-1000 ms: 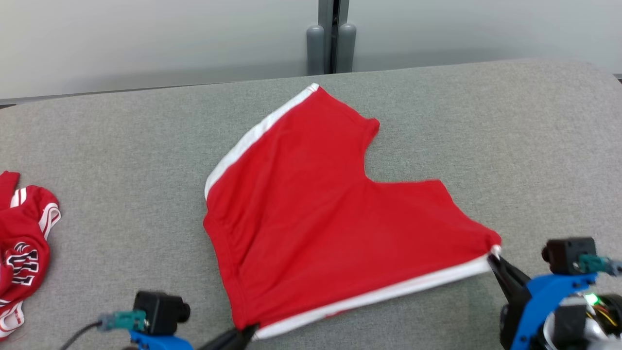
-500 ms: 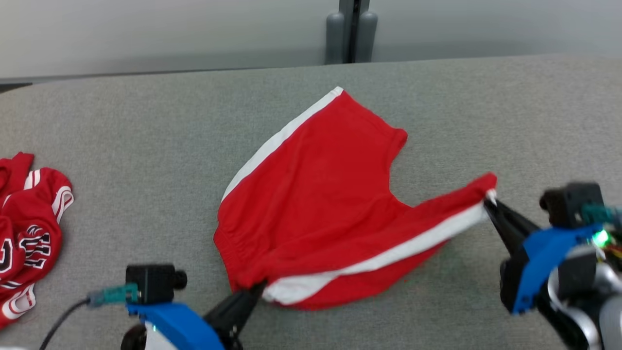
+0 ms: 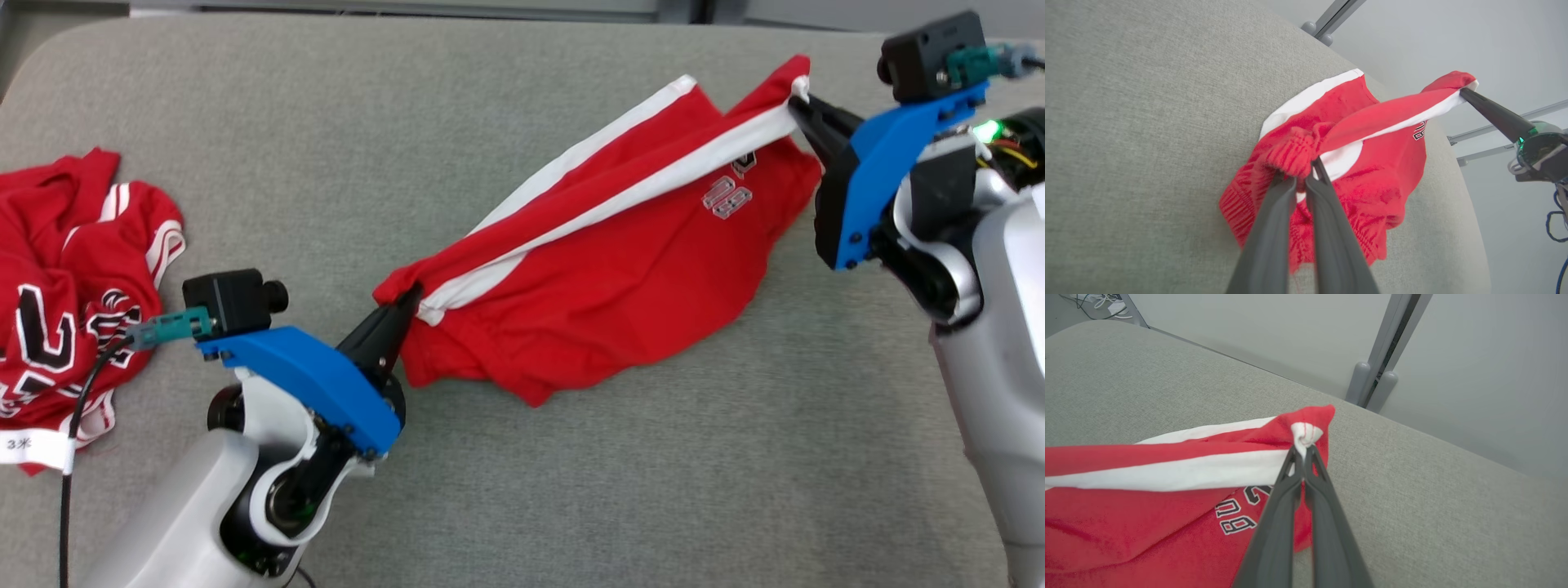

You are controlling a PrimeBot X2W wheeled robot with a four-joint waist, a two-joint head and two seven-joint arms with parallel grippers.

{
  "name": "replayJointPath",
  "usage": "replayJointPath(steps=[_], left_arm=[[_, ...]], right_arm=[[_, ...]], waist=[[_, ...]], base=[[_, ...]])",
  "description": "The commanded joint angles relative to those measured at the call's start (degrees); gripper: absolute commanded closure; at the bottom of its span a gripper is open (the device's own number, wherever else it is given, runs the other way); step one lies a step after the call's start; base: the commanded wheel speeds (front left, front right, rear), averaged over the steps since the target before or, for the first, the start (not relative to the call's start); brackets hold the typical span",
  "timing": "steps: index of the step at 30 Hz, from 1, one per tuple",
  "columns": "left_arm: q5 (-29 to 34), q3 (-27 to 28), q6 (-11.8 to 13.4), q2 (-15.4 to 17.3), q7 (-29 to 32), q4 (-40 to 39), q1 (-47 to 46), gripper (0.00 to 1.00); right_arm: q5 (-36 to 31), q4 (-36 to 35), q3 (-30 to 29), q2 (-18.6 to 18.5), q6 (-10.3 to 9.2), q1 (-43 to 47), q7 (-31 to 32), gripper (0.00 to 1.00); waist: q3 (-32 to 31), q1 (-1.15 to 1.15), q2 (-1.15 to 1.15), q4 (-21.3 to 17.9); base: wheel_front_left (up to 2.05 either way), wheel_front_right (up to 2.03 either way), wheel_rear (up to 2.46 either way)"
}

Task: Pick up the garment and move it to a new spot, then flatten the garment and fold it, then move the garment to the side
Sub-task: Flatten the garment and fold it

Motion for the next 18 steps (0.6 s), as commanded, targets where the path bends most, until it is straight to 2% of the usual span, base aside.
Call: replayJointPath(steps=[1, 7, 8, 9, 10, 13, 18], left_arm=[[0.5, 0.0, -0.6, -0.8, -0.8, 1.3, -1.6, 1.00], [1.8, -0.5, -4.1, -5.9, -4.2, 9.6, -6.4, 1.00], [2.0, -0.3, -4.6, -6.5, -4.9, 10.6, -6.8, 0.94], [2.0, -0.2, -5.0, -7.0, -5.5, 11.4, -7.1, 0.58], [2.3, -0.4, -5.4, -7.2, -6.0, 12.2, -7.4, 0.00], [2.6, -0.6, -6.7, -8.0, -7.2, 13.5, -7.5, 0.00], [5.8, -1.0, -9.4, -6.9, -13.1, 13.4, -4.3, 0.00]], right_arm=[[0.3, 1.9, 0.3, 0.1, 0.01, -1.9, -0.7, 1.00], [0.1, 14.2, 3.1, 0.9, 0.01, -9.3, -4.4, 1.00], [0.2, 15.5, 3.2, 1.2, 0.01, -10.0, -5.2, 1.00], [0.5, 16.7, 3.1, 1.4, 0.01, -10.6, -6.0, 0.23], [0.6, 17.8, 3.0, 1.6, 0.01, -11.1, -7.1, 0.00], [0.9, 20.4, 3.5, 2.0, 0.01, -11.8, -9.6, 0.00], [3.6, 23.2, 5.3, 0.7, 0.01, -9.7, -12.6, 0.00]], waist=[[2.4, -0.01, 0.00, 2.4], [4.9, -0.01, 0.00, 4.6], [5.0, -0.01, 0.00, 4.8], [5.1, -0.01, 0.00, 4.9], [5.2, -0.01, 0.00, 5.0], [4.9, -0.01, 0.00, 5.0], [1.6, -0.01, 0.00, 4.4]], base=[[0.00, 0.00, 0.00], [0.00, 0.00, 0.00], [0.00, 0.00, 0.00], [0.00, 0.00, 0.00], [0.00, 0.00, 0.00], [0.00, 0.00, 0.00], [0.00, 0.00, 0.00]])
